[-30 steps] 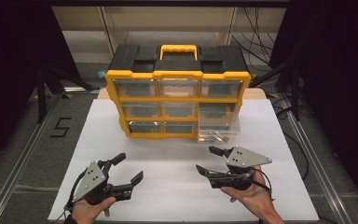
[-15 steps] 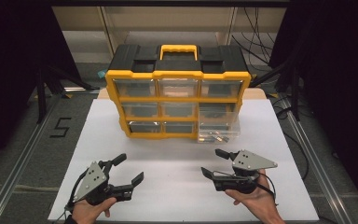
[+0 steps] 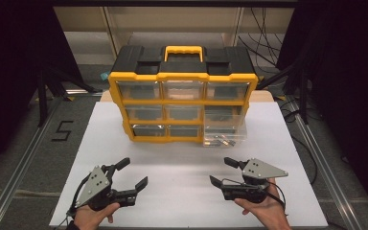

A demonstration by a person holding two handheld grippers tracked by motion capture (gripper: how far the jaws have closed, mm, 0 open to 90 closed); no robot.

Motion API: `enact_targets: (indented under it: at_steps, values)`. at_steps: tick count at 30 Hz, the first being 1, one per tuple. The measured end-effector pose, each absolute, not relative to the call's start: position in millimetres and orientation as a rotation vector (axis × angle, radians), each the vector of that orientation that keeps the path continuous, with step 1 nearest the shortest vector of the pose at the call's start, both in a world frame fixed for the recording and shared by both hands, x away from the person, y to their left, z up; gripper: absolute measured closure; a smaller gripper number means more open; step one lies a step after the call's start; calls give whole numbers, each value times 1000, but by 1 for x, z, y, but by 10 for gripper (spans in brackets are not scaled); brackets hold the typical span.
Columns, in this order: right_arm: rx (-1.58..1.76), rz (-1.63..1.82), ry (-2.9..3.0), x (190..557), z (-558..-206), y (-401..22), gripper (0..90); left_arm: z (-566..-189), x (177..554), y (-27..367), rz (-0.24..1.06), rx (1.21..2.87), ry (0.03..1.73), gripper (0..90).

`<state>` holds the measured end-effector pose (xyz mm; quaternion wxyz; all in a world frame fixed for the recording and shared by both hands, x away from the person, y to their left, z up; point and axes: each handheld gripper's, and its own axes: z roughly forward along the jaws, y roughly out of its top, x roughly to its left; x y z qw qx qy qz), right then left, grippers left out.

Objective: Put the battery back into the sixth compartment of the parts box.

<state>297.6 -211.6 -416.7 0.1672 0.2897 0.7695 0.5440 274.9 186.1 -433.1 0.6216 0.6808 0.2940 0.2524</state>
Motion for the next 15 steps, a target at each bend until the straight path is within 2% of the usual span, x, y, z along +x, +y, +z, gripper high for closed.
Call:
enact_targets:
  at_steps: [15]
  values:
    - [825, 1532, 2183, 299, -417, -213, 237, -433, 275, 186, 580, 1567, 676, 156]
